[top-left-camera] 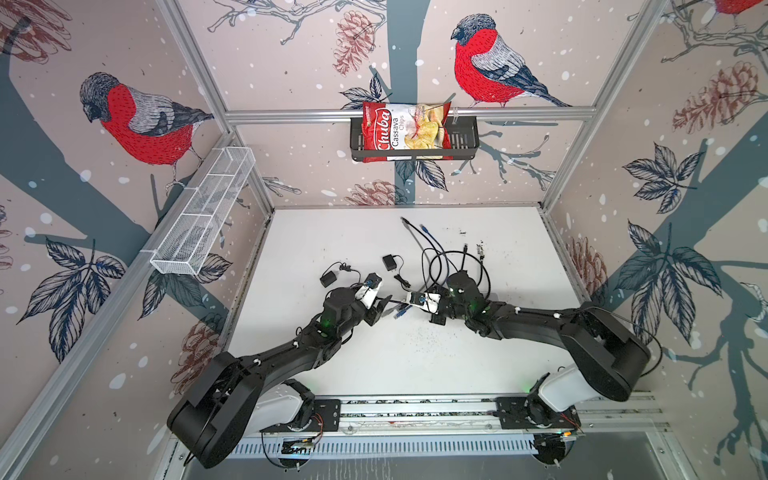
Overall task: Insert the plug into the switch port
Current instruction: 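Carry the plug with right gripper to the switch front while left gripper grasps the switch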
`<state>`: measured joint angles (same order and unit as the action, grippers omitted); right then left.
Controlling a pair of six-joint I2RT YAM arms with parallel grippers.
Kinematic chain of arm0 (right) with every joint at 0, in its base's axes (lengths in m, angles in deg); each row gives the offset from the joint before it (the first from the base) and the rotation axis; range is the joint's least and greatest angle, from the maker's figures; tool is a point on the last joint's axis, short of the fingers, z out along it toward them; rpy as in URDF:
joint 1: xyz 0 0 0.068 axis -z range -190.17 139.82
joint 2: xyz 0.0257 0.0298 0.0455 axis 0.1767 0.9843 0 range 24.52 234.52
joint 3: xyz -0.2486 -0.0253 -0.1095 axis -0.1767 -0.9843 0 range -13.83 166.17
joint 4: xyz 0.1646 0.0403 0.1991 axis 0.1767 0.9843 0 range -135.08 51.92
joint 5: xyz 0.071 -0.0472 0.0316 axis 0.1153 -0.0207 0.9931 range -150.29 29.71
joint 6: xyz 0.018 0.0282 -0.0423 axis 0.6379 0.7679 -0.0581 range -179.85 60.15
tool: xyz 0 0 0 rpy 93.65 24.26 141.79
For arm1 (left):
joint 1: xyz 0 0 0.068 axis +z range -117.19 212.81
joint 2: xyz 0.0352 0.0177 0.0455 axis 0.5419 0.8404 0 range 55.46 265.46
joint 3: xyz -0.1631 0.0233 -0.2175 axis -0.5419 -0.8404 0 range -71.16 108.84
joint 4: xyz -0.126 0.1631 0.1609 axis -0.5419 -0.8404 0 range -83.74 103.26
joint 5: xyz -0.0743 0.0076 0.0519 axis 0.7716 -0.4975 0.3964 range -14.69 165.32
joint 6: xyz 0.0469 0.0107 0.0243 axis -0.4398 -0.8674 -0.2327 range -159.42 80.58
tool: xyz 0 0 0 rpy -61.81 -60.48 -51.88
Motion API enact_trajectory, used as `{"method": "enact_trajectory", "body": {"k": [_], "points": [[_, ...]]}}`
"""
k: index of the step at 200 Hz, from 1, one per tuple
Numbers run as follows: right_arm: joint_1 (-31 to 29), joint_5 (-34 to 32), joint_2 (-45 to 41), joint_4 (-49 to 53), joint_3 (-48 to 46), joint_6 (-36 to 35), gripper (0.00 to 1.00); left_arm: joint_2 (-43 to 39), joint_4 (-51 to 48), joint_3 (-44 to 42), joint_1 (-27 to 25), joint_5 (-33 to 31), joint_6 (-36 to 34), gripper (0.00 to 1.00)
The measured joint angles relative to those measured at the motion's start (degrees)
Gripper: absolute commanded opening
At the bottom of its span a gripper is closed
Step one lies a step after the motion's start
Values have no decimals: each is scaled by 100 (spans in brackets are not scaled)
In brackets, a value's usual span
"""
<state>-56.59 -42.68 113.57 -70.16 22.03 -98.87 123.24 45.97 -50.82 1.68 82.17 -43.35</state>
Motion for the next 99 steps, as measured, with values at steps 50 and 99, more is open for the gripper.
{"method": "enact_trajectory", "body": {"k": [50,99], "points": [[-654,-522,675,-297,417,470,0,-90,-800,234,479,-402,1165,97],[-981,-1049,1436,-483,1064,748,0,-195,-1130,142,887,-848,1853,94]]}}
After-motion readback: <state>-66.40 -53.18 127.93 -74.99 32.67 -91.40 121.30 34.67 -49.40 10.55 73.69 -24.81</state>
